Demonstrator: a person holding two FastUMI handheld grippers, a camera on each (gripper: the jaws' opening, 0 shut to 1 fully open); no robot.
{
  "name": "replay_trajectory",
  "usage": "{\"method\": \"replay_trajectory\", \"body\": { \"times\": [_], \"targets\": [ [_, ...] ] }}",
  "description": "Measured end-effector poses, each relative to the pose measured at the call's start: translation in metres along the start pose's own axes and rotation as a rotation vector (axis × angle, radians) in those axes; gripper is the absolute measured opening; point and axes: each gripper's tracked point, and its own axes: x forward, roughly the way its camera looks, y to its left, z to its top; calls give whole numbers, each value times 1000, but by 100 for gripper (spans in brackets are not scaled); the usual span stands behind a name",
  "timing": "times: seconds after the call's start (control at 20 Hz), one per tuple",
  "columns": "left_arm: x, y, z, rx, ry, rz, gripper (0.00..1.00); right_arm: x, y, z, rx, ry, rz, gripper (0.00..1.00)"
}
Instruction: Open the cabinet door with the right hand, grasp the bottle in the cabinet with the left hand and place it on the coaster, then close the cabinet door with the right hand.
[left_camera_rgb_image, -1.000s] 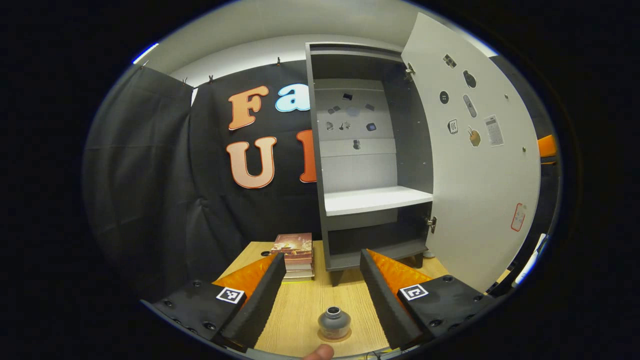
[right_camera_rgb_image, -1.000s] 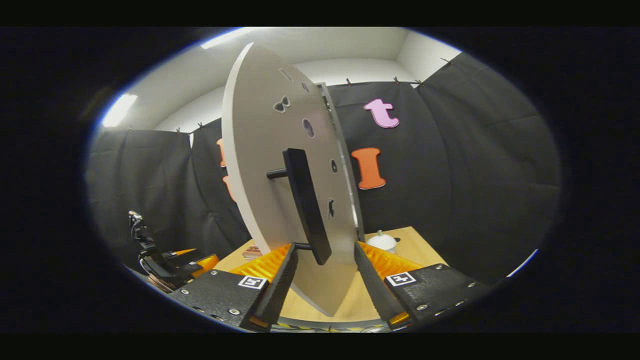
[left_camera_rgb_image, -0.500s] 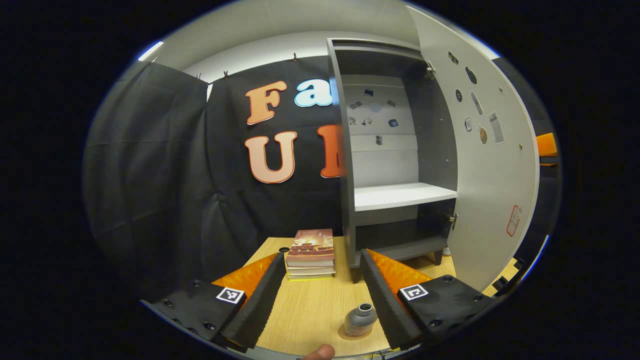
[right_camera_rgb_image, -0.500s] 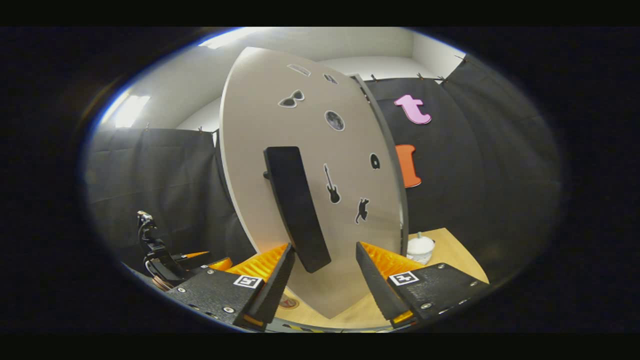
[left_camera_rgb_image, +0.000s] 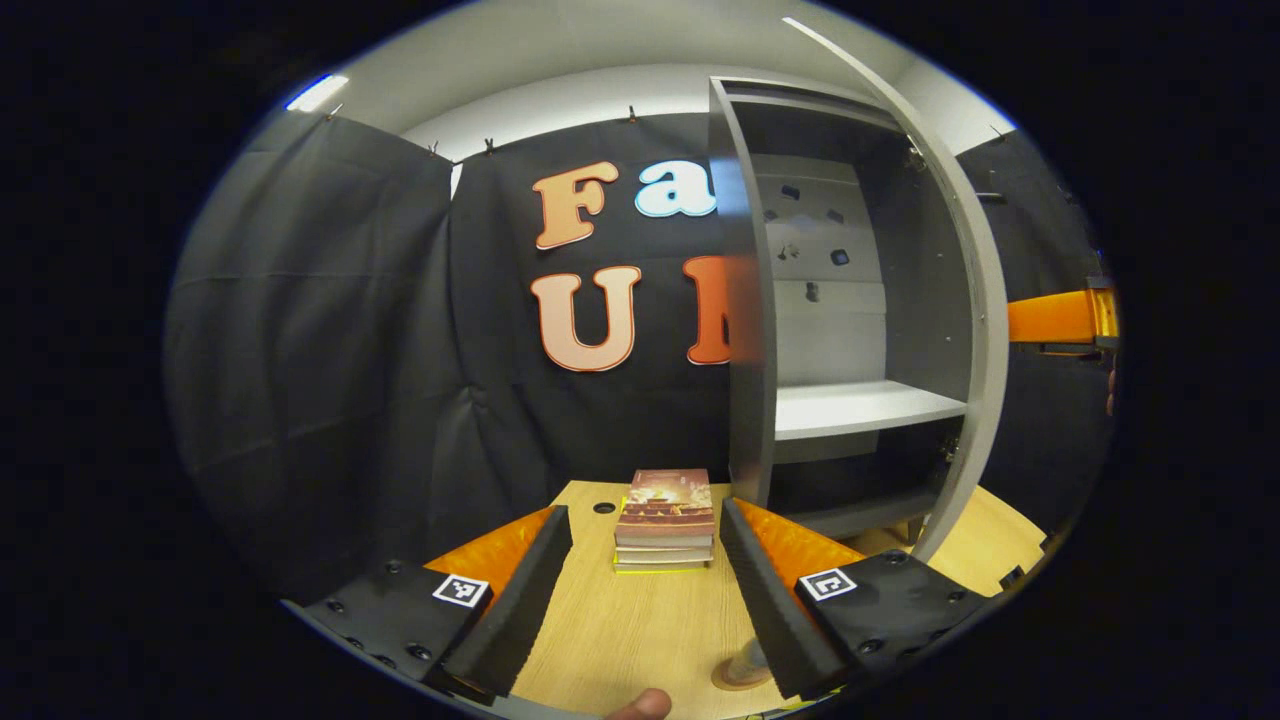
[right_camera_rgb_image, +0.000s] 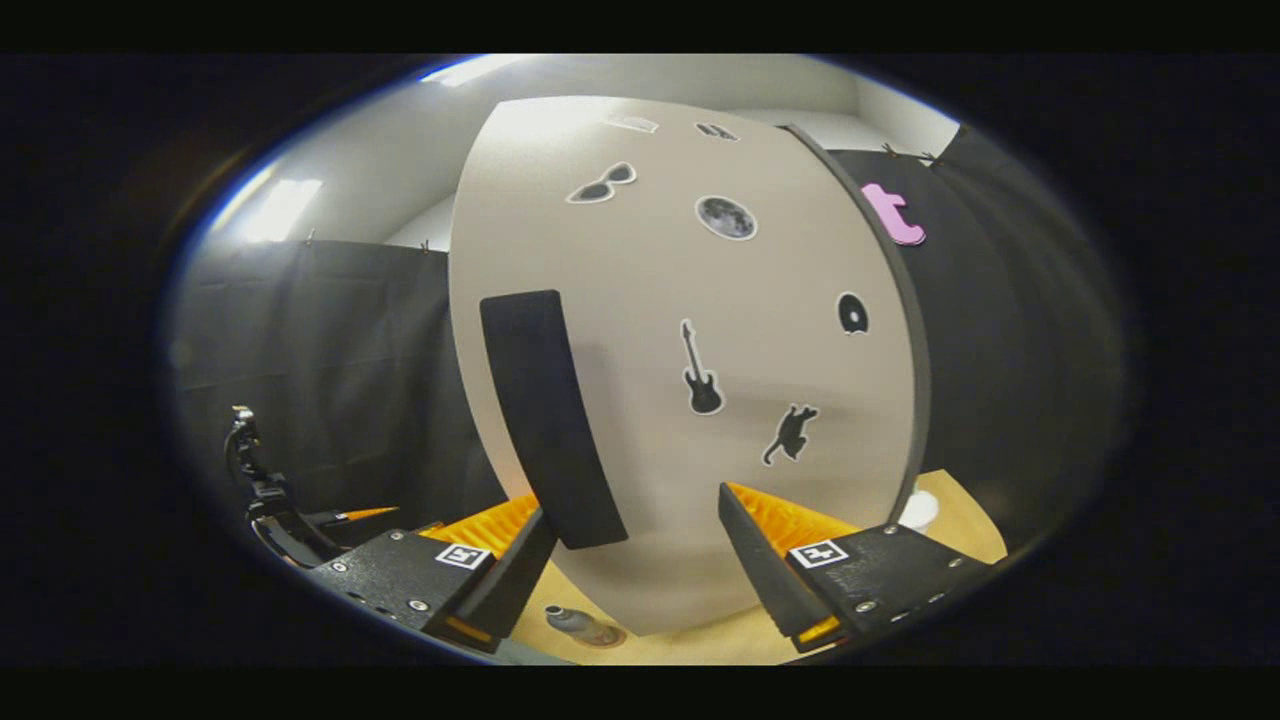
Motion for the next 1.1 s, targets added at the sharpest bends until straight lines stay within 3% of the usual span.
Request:
{"method": "replay_trajectory", "body": {
  "times": [0.35,0.85,1.1],
  "targets": [
    [40,26,-1,-1,-13,9,95,43,26,1,-20,-23,-19,93],
    [101,28,-20,-69,29,-50,97,55,26,0,-104,-92,-225,93],
    [120,28,-32,-73,54,-73,97,56,27,-4,-107,-100,-279,95]
  ]
}}
